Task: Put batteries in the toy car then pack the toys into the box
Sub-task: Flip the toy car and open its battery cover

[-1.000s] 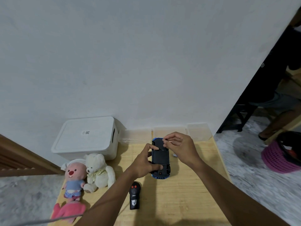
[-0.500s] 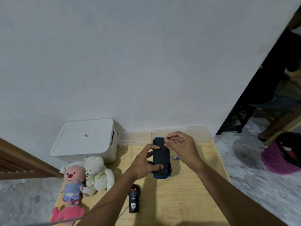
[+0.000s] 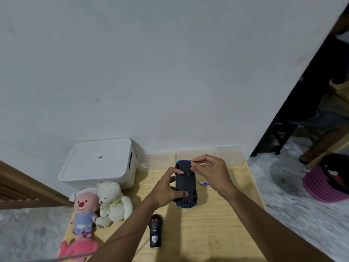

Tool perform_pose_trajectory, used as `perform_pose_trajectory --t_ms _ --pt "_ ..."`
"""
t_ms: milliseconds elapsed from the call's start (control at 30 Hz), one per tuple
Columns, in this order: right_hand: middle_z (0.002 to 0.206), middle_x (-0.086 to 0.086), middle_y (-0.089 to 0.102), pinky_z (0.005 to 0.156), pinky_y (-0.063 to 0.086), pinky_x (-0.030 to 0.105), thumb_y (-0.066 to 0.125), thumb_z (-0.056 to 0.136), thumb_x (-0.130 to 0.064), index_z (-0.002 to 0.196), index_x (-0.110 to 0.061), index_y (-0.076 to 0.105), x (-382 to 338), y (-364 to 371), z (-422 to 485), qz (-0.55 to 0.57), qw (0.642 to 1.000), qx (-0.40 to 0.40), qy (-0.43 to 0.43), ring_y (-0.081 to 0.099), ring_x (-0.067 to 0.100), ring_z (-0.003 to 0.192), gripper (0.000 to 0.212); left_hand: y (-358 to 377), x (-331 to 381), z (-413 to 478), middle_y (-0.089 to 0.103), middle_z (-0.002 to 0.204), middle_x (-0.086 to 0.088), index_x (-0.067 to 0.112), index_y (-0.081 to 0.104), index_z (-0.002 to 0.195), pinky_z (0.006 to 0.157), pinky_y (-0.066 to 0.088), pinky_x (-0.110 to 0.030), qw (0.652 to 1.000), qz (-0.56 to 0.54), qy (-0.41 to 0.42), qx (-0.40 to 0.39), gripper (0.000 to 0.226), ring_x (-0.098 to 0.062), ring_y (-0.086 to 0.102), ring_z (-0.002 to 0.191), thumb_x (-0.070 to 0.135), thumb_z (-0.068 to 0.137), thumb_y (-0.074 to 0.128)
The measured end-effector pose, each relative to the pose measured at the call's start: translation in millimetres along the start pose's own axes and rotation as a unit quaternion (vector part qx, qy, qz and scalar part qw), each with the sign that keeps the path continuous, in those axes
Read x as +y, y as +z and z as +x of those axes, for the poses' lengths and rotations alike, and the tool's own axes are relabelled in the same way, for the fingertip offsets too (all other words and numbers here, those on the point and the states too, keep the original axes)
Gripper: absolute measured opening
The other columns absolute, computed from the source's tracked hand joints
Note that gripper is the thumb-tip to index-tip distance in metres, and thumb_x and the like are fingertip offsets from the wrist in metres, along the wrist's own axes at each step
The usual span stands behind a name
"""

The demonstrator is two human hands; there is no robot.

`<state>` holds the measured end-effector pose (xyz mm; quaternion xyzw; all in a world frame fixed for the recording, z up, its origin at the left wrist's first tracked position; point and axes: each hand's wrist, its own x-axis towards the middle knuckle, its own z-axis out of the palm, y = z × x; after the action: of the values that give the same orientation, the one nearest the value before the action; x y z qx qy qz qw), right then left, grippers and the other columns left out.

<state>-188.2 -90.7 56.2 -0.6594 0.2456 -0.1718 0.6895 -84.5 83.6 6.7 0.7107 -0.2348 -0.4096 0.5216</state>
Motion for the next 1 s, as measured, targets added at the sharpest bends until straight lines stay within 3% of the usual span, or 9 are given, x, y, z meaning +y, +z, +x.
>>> perform_pose_trajectory --t_ms 133,333,533,600,733,867,1000 --pt "0.087 0.011 0.077 0.083 0.063 0.04 0.083 0.082 -0.012 0.092 -0.007 0.077 -1.1 1.4 -0.3 -0.021 1.0 0.006 -0.004 0.076 0.025 0.081 0.012 1.4 2.3 -0.5 0.06 0.127 -0.008 0.026 0.05 0.12 0.077 0.064 -0.048 1.0 0.0 0.002 -0.001 0.062 -0.034 0.066 0.11 0.002 0.075 0.086" --pt "0.093 -0.005 0.077 0.08 0.06 0.027 0.08 0.084 -0.012 0.094 -0.016 0.077 0.7 -3.2 0.7 -0.106 0.993 0.003 -0.043 0.073 0.009 0.087 0.011 1.7 -0.2 -1.9 0.061 0.126 -0.01 0.027 0.051 0.121 0.076 0.063 -0.051 1.0 -0.001 -0.012 0.006 0.064 -0.042 0.07 0.101 0.002 0.075 0.087" --pt "0.102 -0.012 0.067 0.07 0.062 0.034 0.073 0.088 -0.011 0.091 -0.03 0.077 0.9 -0.8 -2.7 -0.162 0.984 0.01 -0.066 0.07 0.01 0.081 0.02 3.3 0.1 -2.6 0.061 0.127 -0.011 0.028 0.05 0.121 0.078 0.062 -0.053 1.0 0.0 -0.014 0.0 0.064 -0.042 0.07 0.1 0.003 0.075 0.087" --pt "0.098 -0.014 0.066 0.065 0.061 0.034 0.072 0.087 -0.009 0.088 -0.029 0.076 1.2 0.8 -3.3 -0.168 0.983 0.012 -0.065 0.071 0.01 0.079 0.021 3.9 0.1 -3.0 0.061 0.127 -0.01 0.028 0.05 0.122 0.077 0.061 -0.055 1.0 0.002 -0.017 -0.002 0.064 -0.044 0.07 0.099 0.004 0.075 0.087" --pt "0.078 -0.009 0.073 0.057 0.054 0.021 0.068 0.083 -0.004 0.085 -0.026 0.074 2.2 0.7 -2.0 -0.188 0.98 0.007 -0.059 0.071 0.007 0.072 0.022 4.3 0.5 -3.4 0.062 0.126 -0.01 0.028 0.049 0.122 0.076 0.061 -0.053 1.0 0.005 -0.02 -0.003 0.064 -0.044 0.07 0.098 0.003 0.077 0.086" --pt "0.079 -0.005 0.075 0.057 0.055 0.023 0.074 0.083 -0.009 0.084 -0.023 0.074 2.4 -0.6 -1.6 -0.173 0.983 0.001 -0.055 0.074 0.009 0.076 0.014 3.0 1.4 -3.9 0.061 0.126 -0.01 0.029 0.05 0.122 0.073 0.062 -0.047 1.0 0.002 -0.019 0.001 0.064 -0.043 0.07 0.099 0.004 0.076 0.087" --pt "0.096 0.005 0.074 0.075 0.064 0.034 0.078 0.086 -0.01 0.094 -0.012 0.079 1.6 0.5 0.2 -0.081 0.996 -0.004 -0.043 0.075 0.019 0.079 0.008 2.9 3.1 -4.2 0.062 0.126 -0.01 0.026 0.049 0.121 0.071 0.062 -0.042 1.0 -0.002 -0.019 -0.001 0.064 -0.041 0.072 0.095 0.002 0.076 0.086"
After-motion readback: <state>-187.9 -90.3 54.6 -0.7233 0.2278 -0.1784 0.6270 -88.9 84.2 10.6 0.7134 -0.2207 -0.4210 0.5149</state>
